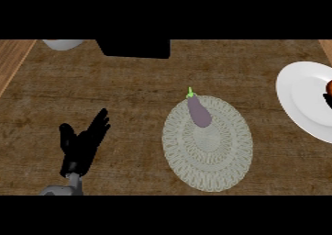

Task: Pick the tomato from the placemat and place it in the plate

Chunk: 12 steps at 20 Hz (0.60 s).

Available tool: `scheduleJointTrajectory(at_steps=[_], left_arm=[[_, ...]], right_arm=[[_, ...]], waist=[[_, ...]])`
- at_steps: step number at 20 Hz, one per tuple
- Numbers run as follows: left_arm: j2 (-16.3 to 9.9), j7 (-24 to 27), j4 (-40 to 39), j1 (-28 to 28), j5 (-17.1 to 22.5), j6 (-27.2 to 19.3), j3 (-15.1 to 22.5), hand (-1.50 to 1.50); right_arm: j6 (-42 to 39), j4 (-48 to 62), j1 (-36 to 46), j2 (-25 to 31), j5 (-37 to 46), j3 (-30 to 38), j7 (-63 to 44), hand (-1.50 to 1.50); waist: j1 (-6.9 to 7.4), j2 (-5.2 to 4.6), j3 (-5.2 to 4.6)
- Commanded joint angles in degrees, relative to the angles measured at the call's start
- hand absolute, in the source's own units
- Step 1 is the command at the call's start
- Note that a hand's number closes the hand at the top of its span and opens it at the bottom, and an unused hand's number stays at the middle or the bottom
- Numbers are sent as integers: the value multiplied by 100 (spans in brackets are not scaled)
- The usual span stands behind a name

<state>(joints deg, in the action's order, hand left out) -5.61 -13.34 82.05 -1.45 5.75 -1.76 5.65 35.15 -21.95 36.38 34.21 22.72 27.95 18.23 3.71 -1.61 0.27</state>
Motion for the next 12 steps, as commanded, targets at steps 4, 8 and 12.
scheduleJointTrajectory(at_steps=[4, 8, 12], left_arm=[[-12, 132, -37, -8, 78, 176, 4, 0], [90, 53, 31, 108, -54, 35, 140, 0], [171, -59, 27, -83, -127, -162, 108, 0]], right_arm=[[-991, 853, 366, 295, 40, -32, 113, -150], [-1254, 801, 390, 184, -313, 288, 766, -150], [-1293, 618, 253, -8, -985, 935, 1674, -150]], waist=[[100, -39, 23], [81, -34, 35], [-63, -8, 40]])
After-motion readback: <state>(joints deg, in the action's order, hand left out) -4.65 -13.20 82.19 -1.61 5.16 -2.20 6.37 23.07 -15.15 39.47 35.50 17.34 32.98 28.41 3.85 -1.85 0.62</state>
